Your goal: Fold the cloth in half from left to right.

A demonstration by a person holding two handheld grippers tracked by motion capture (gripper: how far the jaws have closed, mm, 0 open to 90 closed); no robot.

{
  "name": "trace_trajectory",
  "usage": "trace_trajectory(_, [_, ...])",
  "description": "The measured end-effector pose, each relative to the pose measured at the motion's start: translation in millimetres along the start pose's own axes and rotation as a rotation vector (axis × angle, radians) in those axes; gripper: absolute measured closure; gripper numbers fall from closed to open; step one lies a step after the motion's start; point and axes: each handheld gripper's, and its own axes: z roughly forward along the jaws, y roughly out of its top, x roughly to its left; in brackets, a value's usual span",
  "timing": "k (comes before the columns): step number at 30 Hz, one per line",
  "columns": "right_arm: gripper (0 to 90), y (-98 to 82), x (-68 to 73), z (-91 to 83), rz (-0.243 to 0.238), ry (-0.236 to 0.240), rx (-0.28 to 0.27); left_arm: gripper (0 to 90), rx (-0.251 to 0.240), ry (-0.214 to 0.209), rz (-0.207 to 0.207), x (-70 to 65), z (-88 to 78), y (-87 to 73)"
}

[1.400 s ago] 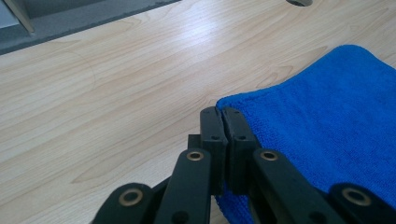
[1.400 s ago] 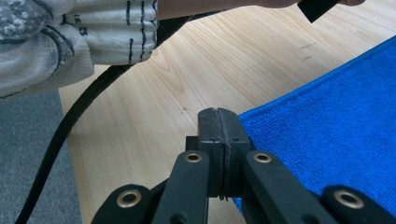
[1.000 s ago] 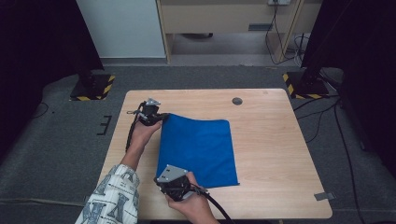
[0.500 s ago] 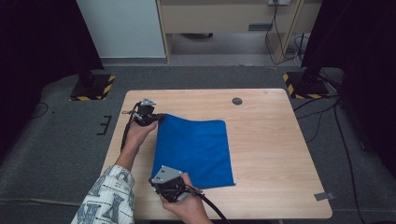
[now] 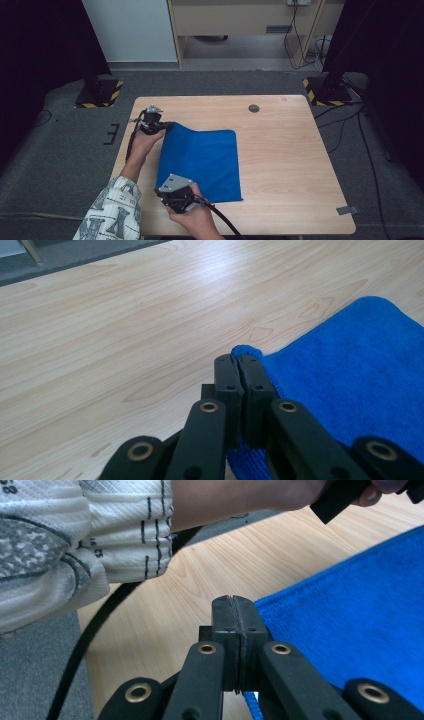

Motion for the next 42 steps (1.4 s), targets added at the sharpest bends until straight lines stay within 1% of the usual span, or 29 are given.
trace_trajectory(4, [89.8,-9.0,-9.7,-10.8,0.020,-0.011,-0.008,87.8,0.001,0.011,-0.014,-11.3,12.5,3.5])
trace_trajectory(6, [89.8,-13.6,-15.0,-17.4,0.036,-0.016,-0.014,87.8,0.002,0.019,-0.013,-19.8,20.0,6.9])
trace_trajectory(8, [89.8,-19.1,-20.5,-24.4,0.039,-0.027,-0.014,87.9,-0.003,0.016,-0.010,-29.1,26.8,11.6])
trace_trajectory(9, [89.8,-22.9,-24.1,-28.9,0.048,-0.032,-0.011,87.9,-0.002,0.017,-0.007,-33.1,29.7,13.8])
trace_trajectory(12, [89.8,-31.3,-32.3,-40.0,0.054,-0.044,-0.001,87.9,0.000,0.015,-0.003,-44.5,38.3,20.5])
trace_trajectory(14, [89.8,-35.5,-37.3,-47.6,0.059,-0.056,0.001,87.9,-0.005,0.011,-0.003,-51.5,43.3,25.2])
trace_trajectory(15, [89.8,-37.1,-39.9,-51.6,0.061,-0.060,0.001,87.9,-0.006,0.011,0.004,-54.9,45.4,27.5])
trace_trajectory(16, [89.8,-38.6,-42.3,-55.5,0.062,-0.065,0.002,87.8,-0.015,0.008,0.003,-58.3,47.5,29.3])
trace_trajectory(17, [89.8,-40.0,-44.5,-59.2,0.064,-0.070,0.001,87.9,-0.015,0.001,-0.003,-61.2,49.6,31.1])
trace_trajectory(18, [89.8,-41.3,-46.4,-62.7,0.067,-0.074,0.000,87.8,-0.011,-0.001,0.000,-64.4,51.8,32.7])
trace_trajectory(20, [89.8,-43.5,-49.4,-69.2,0.068,-0.081,0.002,87.8,-0.006,-0.003,0.010,-70.8,55.0,35.9])
trace_trajectory(25, [89.8,-50.8,-54.0,-81.7,0.061,-0.093,0.021,87.8,-0.009,-0.026,0.025,-85.5,60.9,41.9])
trace_trajectory(30, [89.8,-61.3,-59.2,-94.5,0.063,-0.105,0.048,87.7,0.000,-0.039,0.033,-96.7,69.0,44.8])
trace_trajectory(35, [89.8,-68.5,-65.6,-103.9,0.069,-0.116,0.062,87.7,0.013,-0.054,0.047,-109.0,80.0,46.5])
trace_trajectory(40, [89.8,-71.7,-70.1,-110.4,0.077,-0.125,0.066,87.7,0.015,-0.059,0.044,-117.8,89.8,50.6])
trace_trajectory(42, [89.8,-71.0,-71.6,-115.2,0.075,-0.133,0.060,87.7,0.010,-0.072,0.032,-120.8,93.8,51.2])
